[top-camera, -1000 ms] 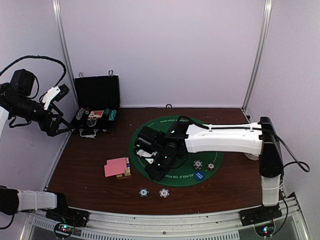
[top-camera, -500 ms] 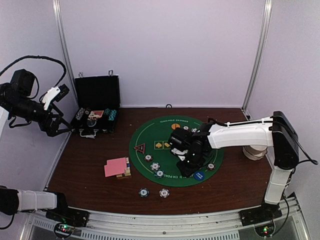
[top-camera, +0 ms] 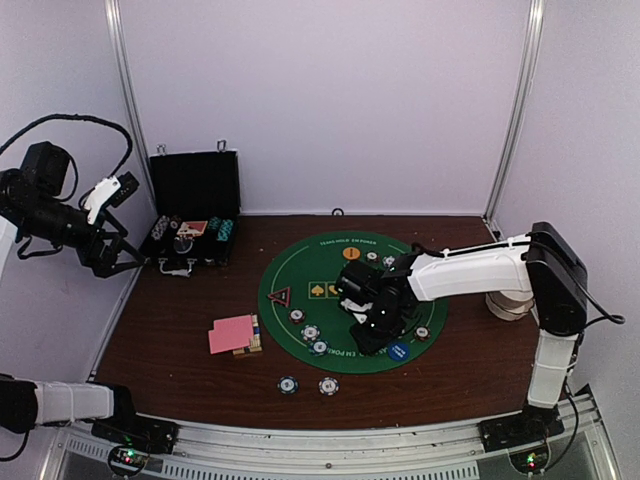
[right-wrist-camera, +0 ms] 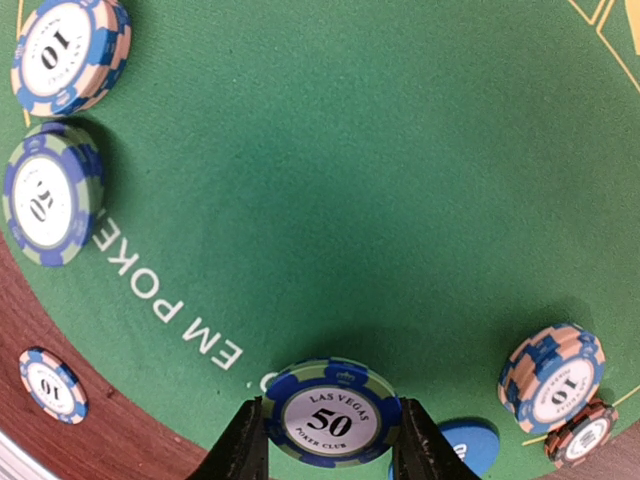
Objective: Distribute texas hold em gaming equipment
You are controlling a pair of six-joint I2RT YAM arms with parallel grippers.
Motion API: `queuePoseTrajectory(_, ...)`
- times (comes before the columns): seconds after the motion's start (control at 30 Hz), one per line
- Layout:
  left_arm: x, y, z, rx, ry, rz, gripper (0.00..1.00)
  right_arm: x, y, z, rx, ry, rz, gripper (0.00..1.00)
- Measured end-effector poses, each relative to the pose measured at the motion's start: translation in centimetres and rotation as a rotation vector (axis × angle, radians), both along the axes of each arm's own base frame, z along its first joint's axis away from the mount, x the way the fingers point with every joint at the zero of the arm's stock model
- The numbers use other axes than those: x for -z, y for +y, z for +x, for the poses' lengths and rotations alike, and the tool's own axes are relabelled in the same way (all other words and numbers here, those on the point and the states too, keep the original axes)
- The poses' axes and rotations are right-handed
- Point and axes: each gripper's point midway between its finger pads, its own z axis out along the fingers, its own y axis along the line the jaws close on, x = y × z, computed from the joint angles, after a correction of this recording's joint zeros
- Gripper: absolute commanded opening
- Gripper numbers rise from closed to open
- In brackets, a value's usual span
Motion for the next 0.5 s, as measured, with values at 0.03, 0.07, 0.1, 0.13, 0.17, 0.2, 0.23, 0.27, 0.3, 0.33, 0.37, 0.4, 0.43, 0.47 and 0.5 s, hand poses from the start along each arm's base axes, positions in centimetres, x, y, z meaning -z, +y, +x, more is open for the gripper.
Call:
queuePoseTrajectory(0.03,0.2,0.0,-0.1,0.003,0.003,0.000,0.98,0.2,0.0,0.1,0.001,0.002,-0.001,0.20)
queuePoseTrajectory(0.07,0.3,0.0,-0.2,0.005,0.007,0.000,0.98,0.4,0.0,0.1,0.003,0.003,-0.002,0.21)
queuePoseTrajectory(0.1,0.5,-0.1,-0.3,0.009,0.011,0.001,0.98,0.6,0.0,0.2,0.004,0.005,-0.004,0.24)
queuePoseTrajectory(0.13,0.7,-0.1,-0.4,0.013,0.017,0.002,0.97,0.8,0.0,0.2,0.006,0.007,-0.006,0.27)
queuePoseTrajectory(0.17,0.9,-0.1,-0.4,0.017,0.020,0.003,0.98,0.9,-0.1,0.3,0.008,0.009,-0.008,0.32)
queuePoseTrajectory(0.2,1.2,-0.1,-0.5,0.021,0.024,0.004,0.98,1.0,-0.1,0.3,0.009,0.010,-0.009,0.37)
queuePoseTrajectory(0.23,1.4,-0.2,-0.7,0.027,0.027,0.005,0.98,1.1,-0.1,0.3,0.012,0.010,-0.010,0.42)
queuePoseTrajectory(0.27,1.6,-0.2,-0.8,0.033,0.030,0.005,0.98,1.2,-0.2,0.3,0.014,0.011,-0.011,0.49)
queuePoseTrajectory(0.3,1.7,-0.3,-0.9,0.039,0.032,0.005,0.97,1.2,-0.2,0.4,0.017,0.011,-0.010,0.55)
queuePoseTrajectory(0.33,1.9,-0.3,-1.1,0.046,0.033,0.005,0.97,1.2,-0.2,0.4,0.019,0.011,-0.010,0.59)
queuePoseTrajectory(0.37,2.0,-0.4,-1.2,0.051,0.035,0.005,0.98,1.2,-0.2,0.4,0.023,0.009,-0.010,0.62)
queuePoseTrajectory(0.4,2.2,-0.4,-1.3,0.056,0.037,0.006,0.98,1.2,-0.3,0.5,0.025,0.007,-0.013,0.69)
queuePoseTrajectory(0.43,2.5,-0.4,-1.3,0.063,0.042,0.007,0.98,1.2,-0.4,0.5,0.026,0.004,-0.016,0.72)
queuePoseTrajectory(0.47,2.8,-0.5,-1.4,0.068,0.048,0.009,0.98,1.2,-0.4,0.6,0.030,0.003,-0.017,0.76)
queuePoseTrajectory(0.5,3.1,-0.5,-1.4,0.075,0.057,0.009,0.98,1.2,-0.5,0.6,0.032,0.003,-0.020,0.79)
